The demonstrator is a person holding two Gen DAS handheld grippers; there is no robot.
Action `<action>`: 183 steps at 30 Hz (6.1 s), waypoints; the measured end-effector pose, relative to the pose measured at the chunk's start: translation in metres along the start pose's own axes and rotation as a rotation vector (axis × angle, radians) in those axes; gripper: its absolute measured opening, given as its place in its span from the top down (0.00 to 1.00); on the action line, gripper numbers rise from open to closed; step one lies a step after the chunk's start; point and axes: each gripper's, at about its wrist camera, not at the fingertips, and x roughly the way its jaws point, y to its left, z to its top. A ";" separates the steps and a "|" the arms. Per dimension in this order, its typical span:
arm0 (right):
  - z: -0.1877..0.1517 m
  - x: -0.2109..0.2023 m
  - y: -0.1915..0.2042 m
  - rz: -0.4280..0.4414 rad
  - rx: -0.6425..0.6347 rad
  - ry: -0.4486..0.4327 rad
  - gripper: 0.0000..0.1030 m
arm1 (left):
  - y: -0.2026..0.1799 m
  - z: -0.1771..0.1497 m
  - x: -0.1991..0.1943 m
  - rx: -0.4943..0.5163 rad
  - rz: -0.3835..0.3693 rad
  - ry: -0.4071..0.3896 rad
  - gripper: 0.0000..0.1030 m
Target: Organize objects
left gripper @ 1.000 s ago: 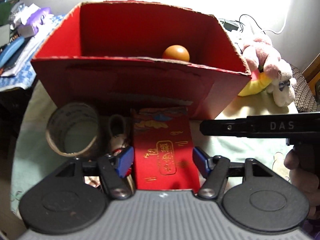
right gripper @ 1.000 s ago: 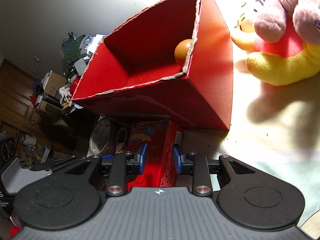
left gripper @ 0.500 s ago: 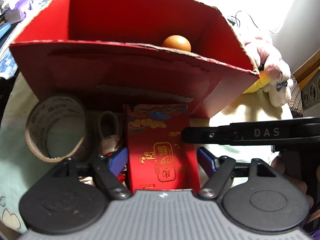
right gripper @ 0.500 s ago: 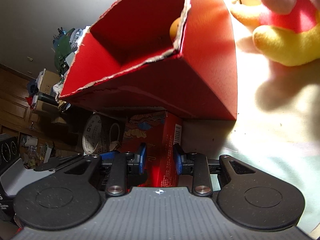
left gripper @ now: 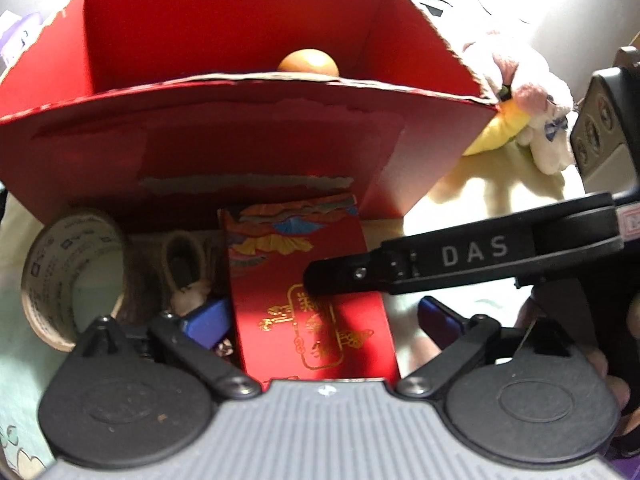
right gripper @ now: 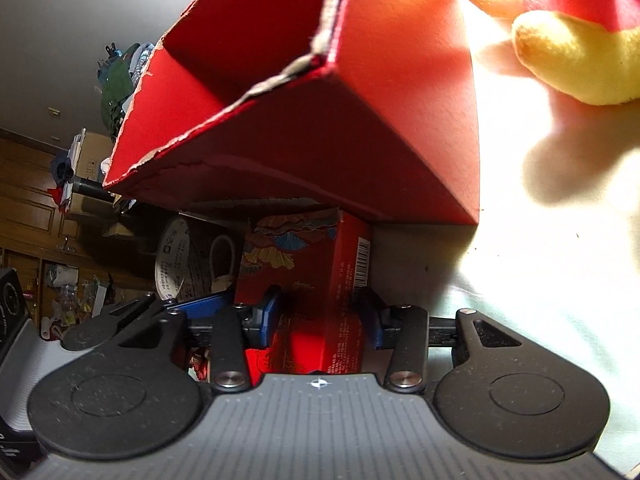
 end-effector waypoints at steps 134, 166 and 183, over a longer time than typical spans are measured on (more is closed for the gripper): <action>0.103 -0.035 0.060 -0.205 -0.071 -0.446 0.72 | 0.069 0.155 0.045 0.004 -0.089 0.230 0.30; 0.154 0.047 0.082 -0.046 -0.141 -0.124 0.71 | 0.104 0.138 0.012 0.020 0.124 0.035 0.29; 0.160 0.075 0.059 -0.138 -0.009 -0.078 0.78 | 0.100 0.144 0.030 0.072 0.180 0.050 0.26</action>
